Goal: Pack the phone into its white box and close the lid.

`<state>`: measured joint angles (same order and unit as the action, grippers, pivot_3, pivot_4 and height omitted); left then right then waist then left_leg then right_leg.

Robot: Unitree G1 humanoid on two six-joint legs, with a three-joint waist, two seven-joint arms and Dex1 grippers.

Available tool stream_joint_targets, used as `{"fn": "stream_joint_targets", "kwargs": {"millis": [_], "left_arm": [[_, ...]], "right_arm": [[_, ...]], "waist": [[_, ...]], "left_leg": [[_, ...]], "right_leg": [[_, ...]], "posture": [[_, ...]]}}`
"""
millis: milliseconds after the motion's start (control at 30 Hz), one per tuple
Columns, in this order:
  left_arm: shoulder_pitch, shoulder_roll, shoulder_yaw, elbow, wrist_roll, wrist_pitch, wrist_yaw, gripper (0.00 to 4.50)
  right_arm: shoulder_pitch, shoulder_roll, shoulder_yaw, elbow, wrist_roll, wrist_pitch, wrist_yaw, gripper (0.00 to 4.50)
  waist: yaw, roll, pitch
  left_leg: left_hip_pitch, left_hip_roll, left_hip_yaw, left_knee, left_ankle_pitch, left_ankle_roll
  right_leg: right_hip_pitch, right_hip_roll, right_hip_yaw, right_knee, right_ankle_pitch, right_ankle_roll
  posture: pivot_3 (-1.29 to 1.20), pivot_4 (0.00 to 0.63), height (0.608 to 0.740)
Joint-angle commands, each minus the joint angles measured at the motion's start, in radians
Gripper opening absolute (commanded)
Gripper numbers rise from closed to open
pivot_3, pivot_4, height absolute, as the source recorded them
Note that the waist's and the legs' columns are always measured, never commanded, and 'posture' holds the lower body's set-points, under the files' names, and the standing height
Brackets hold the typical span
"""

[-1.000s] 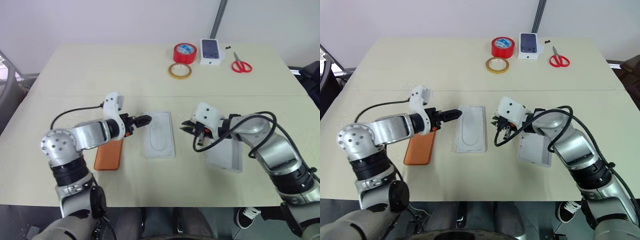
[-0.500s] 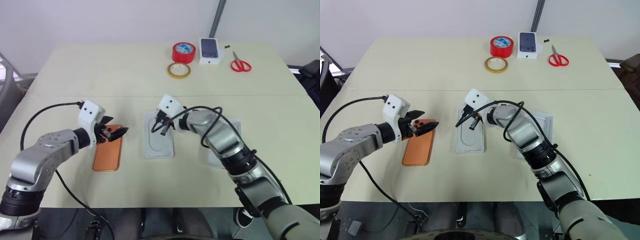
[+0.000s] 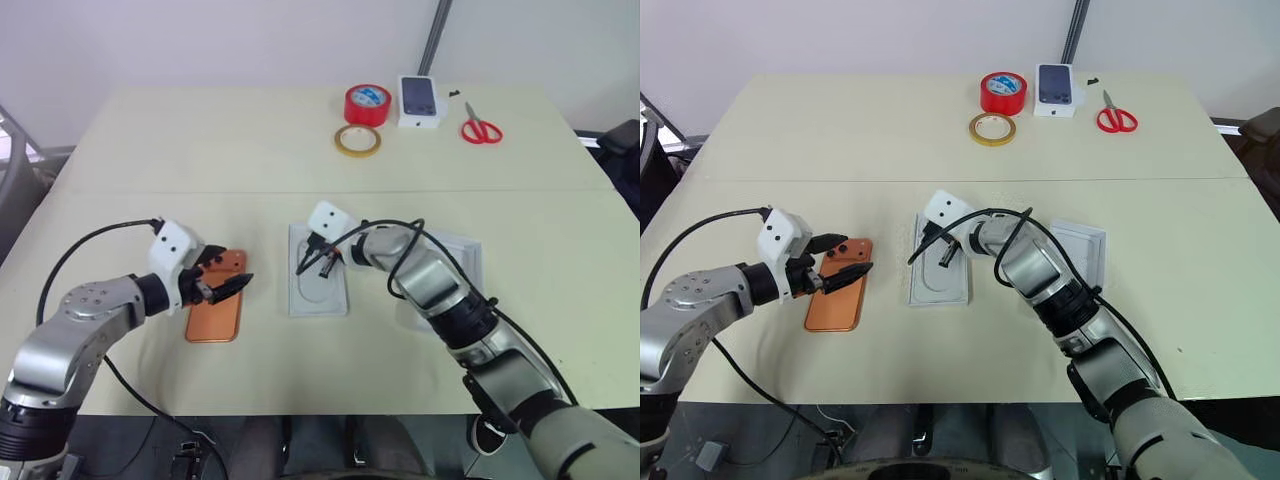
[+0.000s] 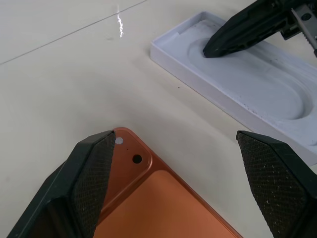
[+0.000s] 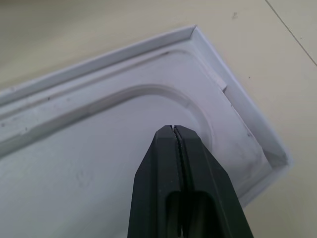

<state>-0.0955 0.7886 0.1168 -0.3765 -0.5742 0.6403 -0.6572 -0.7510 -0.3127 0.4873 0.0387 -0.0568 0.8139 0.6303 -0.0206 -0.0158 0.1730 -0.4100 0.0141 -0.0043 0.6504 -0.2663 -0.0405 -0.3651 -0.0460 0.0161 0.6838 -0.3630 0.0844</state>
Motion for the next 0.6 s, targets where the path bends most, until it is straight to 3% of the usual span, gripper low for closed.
{"fn": "stream_joint_targets", "kwargs": {"millis": [33,300,600], "left_arm": [[-0.016,-0.023,0.061,-0.011,-0.011,0.01,0.028,4.1],[-0.061,-0.039,0.244,0.076,-0.118,0.302,0.18,4.3],[-0.054,-0.047,0.388,0.055,-0.241,0.695,0.292,4.3]], "right_arm": [[0.004,0.011,-0.035,-0.087,0.016,-0.015,0.005,0.04],[0.038,0.043,-0.057,-0.283,0.114,0.014,0.058,0.01],[-0.047,0.068,0.139,-0.207,0.069,0.04,0.12,0.01]], "waist": [[0.0,0.0,0.0],[-0.004,0.0,0.0],[-0.015,0.0,0.0]], "left_leg": [[0.0,0.0,0.0,0.0,0.0,0.0],[0.0,0.0,0.0,0.0,0.0,0.0],[0.0,0.0,-0.001,0.0,0.0,0.0]], "right_leg": [[0.0,0.0,0.0,0.0,0.0,0.0],[-0.001,0.0,0.0,0.001,0.0,0.0],[-0.001,0.0,0.0,0.002,0.0,0.0]], "posture": [[0.0,0.15,0.74],[0.0,0.15,0.74],[0.0,0.15,0.74]]}}
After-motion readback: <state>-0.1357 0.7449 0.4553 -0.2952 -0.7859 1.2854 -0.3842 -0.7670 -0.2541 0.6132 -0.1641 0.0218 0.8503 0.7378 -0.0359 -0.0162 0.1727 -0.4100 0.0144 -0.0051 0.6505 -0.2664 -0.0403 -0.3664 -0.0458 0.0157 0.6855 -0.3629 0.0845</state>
